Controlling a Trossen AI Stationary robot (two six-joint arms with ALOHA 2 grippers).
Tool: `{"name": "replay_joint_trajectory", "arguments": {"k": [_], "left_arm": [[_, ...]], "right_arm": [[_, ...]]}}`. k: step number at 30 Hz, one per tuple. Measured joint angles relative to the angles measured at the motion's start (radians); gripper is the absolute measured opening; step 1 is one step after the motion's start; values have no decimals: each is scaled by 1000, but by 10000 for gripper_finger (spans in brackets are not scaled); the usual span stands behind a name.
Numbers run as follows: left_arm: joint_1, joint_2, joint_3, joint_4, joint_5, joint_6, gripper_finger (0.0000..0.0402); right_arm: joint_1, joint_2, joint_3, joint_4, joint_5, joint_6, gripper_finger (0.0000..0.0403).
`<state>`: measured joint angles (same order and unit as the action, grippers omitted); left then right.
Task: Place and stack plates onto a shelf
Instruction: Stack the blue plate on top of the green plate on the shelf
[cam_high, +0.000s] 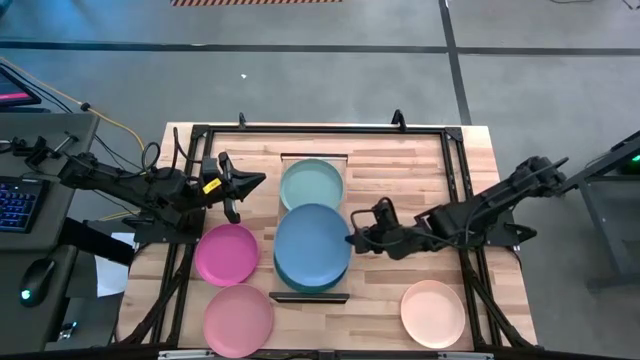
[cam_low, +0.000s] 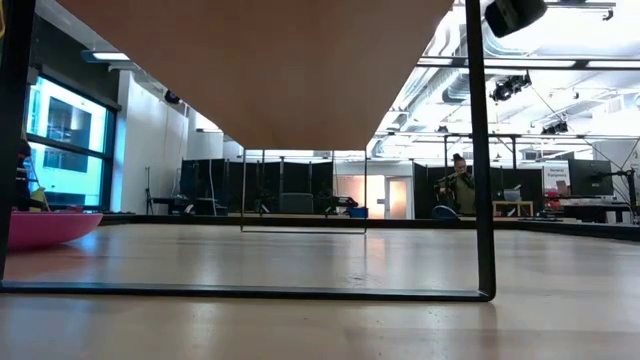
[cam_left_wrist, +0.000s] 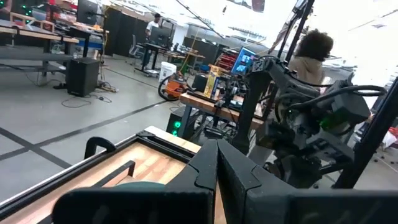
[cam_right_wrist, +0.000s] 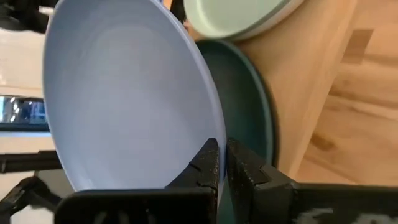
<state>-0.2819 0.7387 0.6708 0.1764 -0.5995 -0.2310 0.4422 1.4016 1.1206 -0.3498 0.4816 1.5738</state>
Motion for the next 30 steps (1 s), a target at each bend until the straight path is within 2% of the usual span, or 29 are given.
{"name": "replay_joint_trajectory", "arguments": {"k": [7, 16, 20, 25, 30], "left_arm": [[0, 0, 0, 0, 0, 0, 0], [0, 0, 0, -1, 0, 0, 0], [0, 0, 0, -1, 0, 0, 0], [0, 0, 0, -2, 0, 0, 0], [0, 0, 0, -2, 0, -1, 0]], "right_arm": [[4, 13, 0, 17, -67, 1, 0], [-5, 14, 0, -10, -72, 0, 7], [-4, 14, 0, -22, -74, 1, 31], [-5, 13, 0, -22, -74, -6, 83], [-6, -38, 0, -61, -80, -97, 126]]}}
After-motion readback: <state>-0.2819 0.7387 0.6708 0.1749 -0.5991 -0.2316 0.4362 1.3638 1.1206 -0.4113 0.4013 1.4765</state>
